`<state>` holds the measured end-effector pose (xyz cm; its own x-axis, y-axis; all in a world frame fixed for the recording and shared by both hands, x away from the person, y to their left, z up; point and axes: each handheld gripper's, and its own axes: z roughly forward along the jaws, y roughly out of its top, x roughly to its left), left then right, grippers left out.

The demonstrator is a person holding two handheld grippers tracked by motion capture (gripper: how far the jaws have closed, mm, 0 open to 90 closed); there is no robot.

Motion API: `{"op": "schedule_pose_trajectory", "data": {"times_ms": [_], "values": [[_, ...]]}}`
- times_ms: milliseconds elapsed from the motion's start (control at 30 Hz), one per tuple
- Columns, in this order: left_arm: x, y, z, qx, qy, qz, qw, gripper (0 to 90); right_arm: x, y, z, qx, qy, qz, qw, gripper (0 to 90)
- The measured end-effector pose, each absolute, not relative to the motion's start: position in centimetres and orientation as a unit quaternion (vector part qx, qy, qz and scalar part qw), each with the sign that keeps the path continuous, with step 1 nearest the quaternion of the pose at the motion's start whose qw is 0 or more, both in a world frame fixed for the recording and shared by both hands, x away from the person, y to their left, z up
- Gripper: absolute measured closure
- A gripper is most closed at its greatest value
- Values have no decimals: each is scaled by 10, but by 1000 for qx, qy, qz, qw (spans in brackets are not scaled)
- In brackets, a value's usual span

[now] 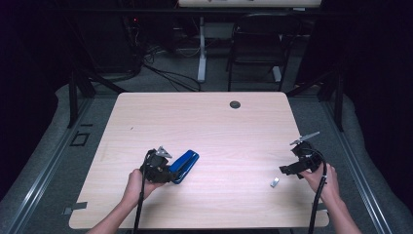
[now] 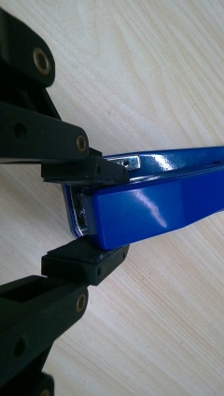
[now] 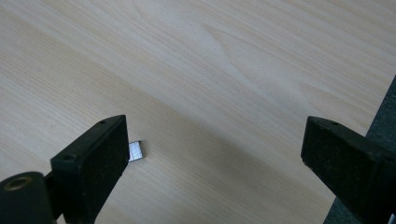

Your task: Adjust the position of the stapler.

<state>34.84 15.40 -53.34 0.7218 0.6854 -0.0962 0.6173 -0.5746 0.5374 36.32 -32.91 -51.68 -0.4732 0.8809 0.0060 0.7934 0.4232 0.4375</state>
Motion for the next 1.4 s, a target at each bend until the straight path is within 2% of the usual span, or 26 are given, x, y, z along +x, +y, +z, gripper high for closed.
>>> {"op": "schedule_pose_trajectory", "data": {"times_ms": [1167,1200,1400], "values": [[322,144,-528,896,366,22,250,623,362,-328,-517,497,839,194,109,79],[322,145,-527,895,367,16,254,616,362,-328,-517,495,840,194,107,79],[321,150,-522,894,362,1,265,446,362,-328,-517,495,841,193,105,79]]}}
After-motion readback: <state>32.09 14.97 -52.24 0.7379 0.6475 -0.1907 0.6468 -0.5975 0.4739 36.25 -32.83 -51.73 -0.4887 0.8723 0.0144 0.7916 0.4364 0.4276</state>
